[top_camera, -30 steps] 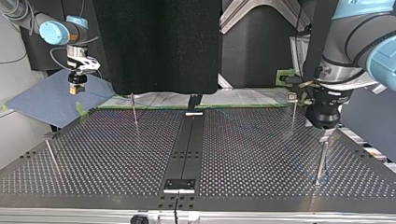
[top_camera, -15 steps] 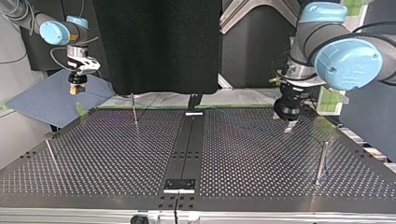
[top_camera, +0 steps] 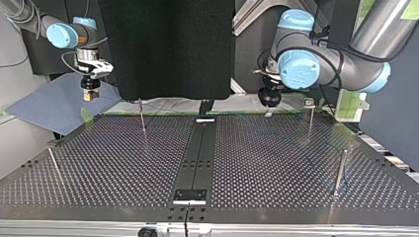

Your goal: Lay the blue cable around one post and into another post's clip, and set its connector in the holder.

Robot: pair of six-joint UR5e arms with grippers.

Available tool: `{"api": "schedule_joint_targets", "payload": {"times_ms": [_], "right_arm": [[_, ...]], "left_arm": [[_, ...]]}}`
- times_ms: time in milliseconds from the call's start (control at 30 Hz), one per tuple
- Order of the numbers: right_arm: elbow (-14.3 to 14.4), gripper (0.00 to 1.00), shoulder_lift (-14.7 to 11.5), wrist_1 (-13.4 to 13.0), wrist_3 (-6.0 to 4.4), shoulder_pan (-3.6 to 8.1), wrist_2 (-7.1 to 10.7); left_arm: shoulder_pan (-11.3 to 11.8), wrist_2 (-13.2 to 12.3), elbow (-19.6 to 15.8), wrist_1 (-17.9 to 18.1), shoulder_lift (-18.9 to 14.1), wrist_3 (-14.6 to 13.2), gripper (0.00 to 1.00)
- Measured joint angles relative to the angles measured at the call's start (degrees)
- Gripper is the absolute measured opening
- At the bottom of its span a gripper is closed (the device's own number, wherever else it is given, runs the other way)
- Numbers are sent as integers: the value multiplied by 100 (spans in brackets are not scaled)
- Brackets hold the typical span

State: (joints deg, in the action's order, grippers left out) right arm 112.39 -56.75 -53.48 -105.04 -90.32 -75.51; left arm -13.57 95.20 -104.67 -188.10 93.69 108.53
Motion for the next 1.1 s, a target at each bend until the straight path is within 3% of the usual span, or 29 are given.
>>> {"api": "schedule_joint_targets", "payload": {"times_ms": [333,633,833,1100], "right_arm": [[2,0,-20,80,79,-163,127],[4,0,-33,150,103,-289,184],[5,0,-36,166,65,-332,157],[112,0,-35,197,18,-334,44]], "left_arm": [[-533,-106,-533,534,162,307,100],[-1032,-66,-1031,1034,225,376,100],[-1362,-36,-1323,1362,503,294,100],[-1788,135,-1384,1788,925,281,100]]}}
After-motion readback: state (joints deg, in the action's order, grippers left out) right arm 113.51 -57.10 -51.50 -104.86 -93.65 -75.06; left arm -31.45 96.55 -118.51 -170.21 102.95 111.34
